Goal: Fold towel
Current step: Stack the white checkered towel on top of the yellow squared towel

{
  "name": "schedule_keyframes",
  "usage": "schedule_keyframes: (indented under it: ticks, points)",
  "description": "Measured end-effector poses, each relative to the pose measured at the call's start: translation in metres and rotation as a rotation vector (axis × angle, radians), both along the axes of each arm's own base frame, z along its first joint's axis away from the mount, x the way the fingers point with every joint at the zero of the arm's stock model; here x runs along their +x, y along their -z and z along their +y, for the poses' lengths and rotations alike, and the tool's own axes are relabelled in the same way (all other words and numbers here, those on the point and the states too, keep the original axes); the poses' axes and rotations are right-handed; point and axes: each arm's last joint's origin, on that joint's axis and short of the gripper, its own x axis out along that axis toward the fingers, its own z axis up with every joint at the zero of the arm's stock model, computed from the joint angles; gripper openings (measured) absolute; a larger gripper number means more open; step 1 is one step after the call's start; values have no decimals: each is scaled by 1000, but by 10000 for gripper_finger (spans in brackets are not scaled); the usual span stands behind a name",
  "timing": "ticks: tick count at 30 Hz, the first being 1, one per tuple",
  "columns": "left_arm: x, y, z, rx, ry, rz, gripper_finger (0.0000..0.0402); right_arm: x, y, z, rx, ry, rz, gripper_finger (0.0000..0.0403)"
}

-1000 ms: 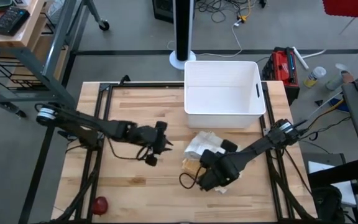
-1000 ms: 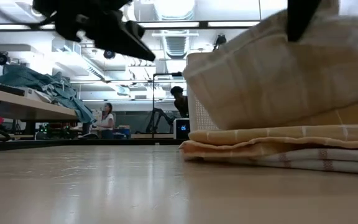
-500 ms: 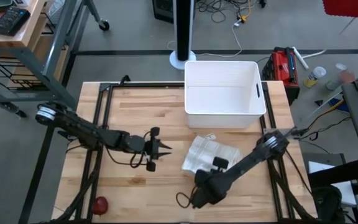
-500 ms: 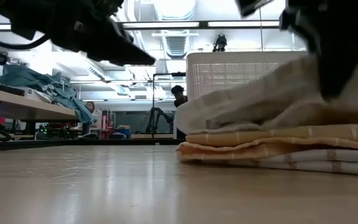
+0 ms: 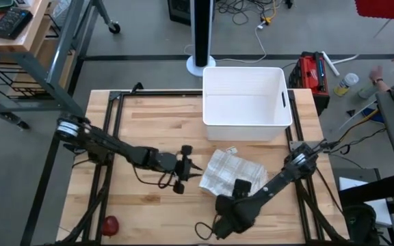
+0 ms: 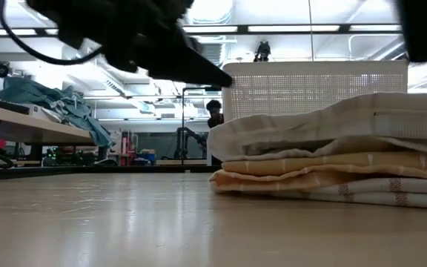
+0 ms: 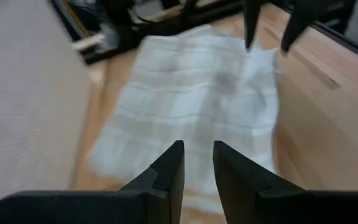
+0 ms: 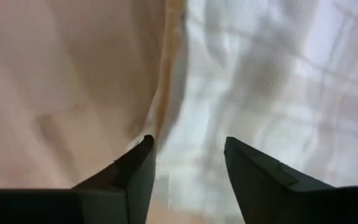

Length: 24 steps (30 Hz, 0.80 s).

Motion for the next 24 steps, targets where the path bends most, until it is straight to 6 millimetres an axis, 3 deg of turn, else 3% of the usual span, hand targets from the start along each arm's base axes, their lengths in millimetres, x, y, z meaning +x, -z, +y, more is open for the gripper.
schedule_keyframes:
  ticks: [6, 12, 17, 21, 24]
  points:
    - [48, 12, -12, 17, 17, 44, 76, -32, -39, 2, -23, 64, -89, 194]
    - [96, 33, -20, 53, 107, 202, 76, -61, -46, -6, -155, 183, -253, 173]
    - [120, 44, -27, 69, 145, 300, 76, -65, -15, -11, -203, 251, -288, 134]
    - [127, 44, -29, 58, 167, 309, 76, -60, 20, -9, -114, 238, -327, 93]
    - [127, 43, -29, 53, 163, 318, 76, -65, 37, -11, -68, 253, -254, 57]
